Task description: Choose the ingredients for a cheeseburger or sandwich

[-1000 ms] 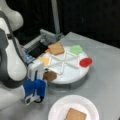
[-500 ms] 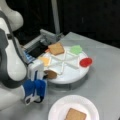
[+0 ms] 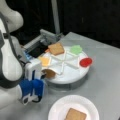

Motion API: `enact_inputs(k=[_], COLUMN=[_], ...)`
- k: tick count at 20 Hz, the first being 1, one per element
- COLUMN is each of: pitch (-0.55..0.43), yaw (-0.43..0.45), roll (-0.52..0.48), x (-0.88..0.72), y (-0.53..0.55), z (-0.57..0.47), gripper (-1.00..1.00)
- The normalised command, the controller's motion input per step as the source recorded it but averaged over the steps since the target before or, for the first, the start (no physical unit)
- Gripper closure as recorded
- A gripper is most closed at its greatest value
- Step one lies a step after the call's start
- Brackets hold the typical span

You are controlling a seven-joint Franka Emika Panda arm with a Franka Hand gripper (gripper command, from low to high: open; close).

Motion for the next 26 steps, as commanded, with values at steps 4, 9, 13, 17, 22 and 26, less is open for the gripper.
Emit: enact_inputs(k=[4,9,13,17,22,26], pitch=[0.158,0.186,0.174,0.181,0.149,0.151], yaw=[0.090,0.167,0.210,0.214,0.270,0.323], roll=[-0.012,-0.054,-0.069,-0.053,-0.042,-0.097], x=[0.11,0.27,0.37,0.36,0.38,0.42], y=[-0.21,-0.23,-0.22,-0.19,-0.22,-0.25], z=[0.33,0.31,0.17,0.07,0.02,0.00], gripper=[1.00,1.00,1.00,1.00,1.00,1.00])
